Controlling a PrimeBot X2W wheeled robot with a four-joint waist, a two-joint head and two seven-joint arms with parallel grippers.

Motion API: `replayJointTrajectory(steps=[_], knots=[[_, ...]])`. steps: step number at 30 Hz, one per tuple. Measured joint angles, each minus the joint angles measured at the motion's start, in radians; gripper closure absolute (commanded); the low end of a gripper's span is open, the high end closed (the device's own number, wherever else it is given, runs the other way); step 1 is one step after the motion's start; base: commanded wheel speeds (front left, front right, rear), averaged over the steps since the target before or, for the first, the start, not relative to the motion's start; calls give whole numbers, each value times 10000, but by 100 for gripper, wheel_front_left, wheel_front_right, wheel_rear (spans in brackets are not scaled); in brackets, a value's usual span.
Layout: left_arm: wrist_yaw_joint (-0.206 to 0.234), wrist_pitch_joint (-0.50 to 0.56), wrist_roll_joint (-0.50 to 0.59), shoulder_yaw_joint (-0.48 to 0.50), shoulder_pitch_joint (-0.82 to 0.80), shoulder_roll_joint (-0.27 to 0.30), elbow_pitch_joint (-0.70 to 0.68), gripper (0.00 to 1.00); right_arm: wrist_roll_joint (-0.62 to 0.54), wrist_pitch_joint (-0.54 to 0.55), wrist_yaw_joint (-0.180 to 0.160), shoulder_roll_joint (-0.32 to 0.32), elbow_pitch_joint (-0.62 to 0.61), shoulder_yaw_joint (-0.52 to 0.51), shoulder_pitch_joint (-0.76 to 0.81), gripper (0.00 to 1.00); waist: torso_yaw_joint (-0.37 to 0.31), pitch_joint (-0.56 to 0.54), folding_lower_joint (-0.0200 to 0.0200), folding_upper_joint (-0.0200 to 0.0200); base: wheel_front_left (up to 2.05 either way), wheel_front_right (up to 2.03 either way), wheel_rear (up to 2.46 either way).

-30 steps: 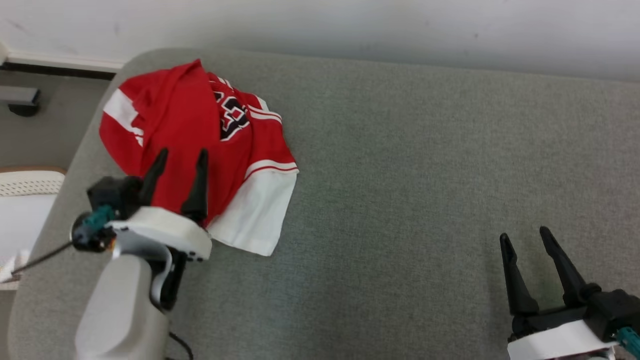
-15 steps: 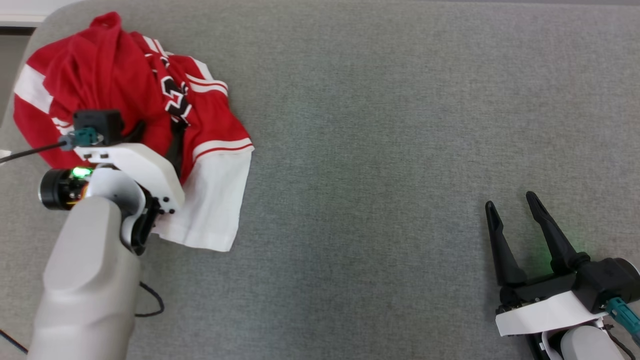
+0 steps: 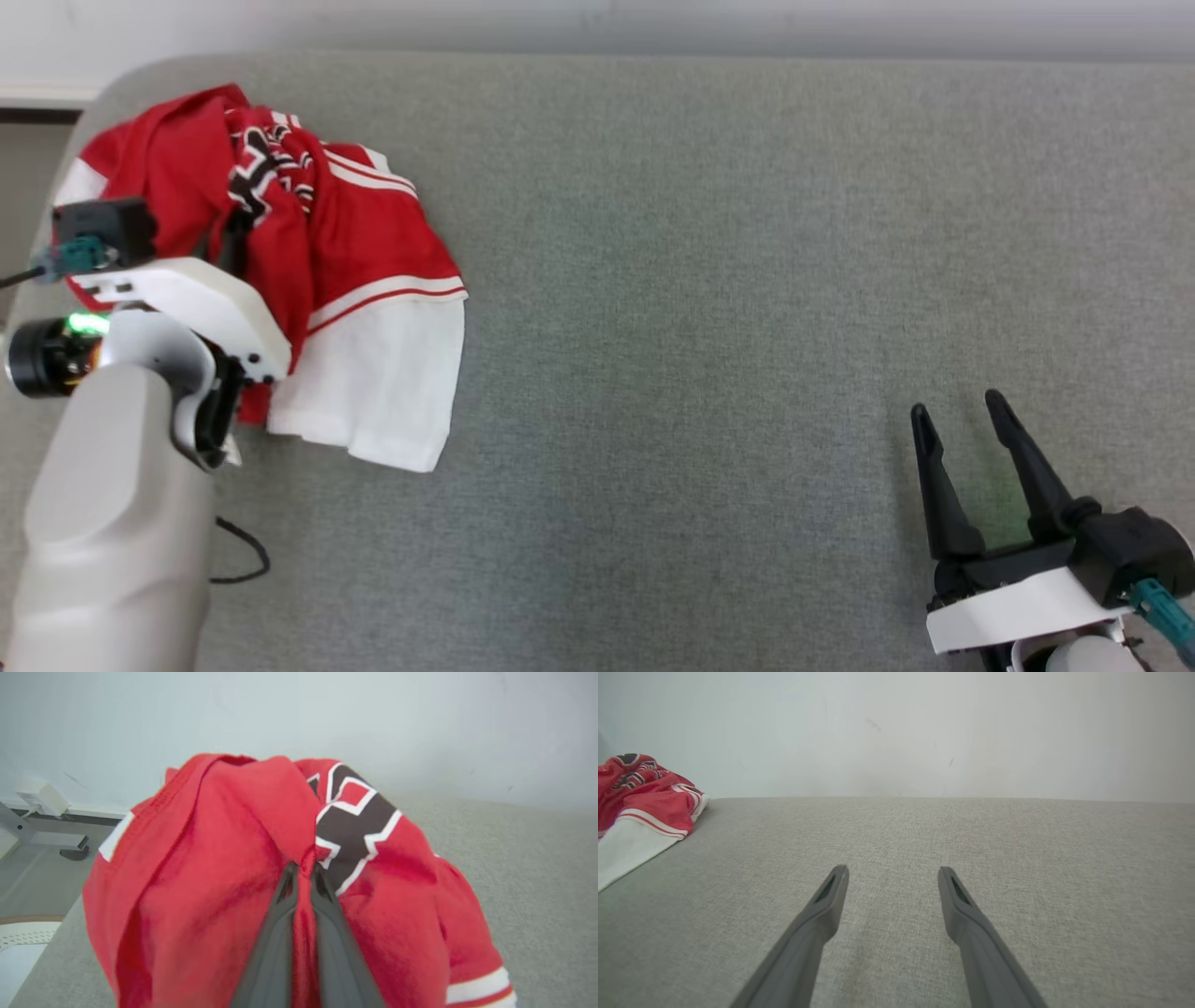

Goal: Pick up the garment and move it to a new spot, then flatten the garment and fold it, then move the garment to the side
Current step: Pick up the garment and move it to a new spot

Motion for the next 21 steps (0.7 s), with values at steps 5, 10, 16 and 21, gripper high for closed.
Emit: replayJointTrajectory(steps=[5,10,16,21], knots=[[65,10,-107,134,85,339,-947,100,13,0,0,71,63,-10,270,0,114,-572,-1,0,0,0,0],[119,320,-267,190,113,516,-2243,100,71,0,0,113,121,-23,492,0,211,-1140,-2,0,0,0,0],[-36,1003,-520,79,265,504,-4157,100,96,0,0,190,157,-36,781,0,218,-1746,-2,0,0,0,0],[-213,1714,-926,-261,730,180,-5973,100,136,0,0,249,136,-109,1086,0,54,-2134,-2,0,0,0,0]])
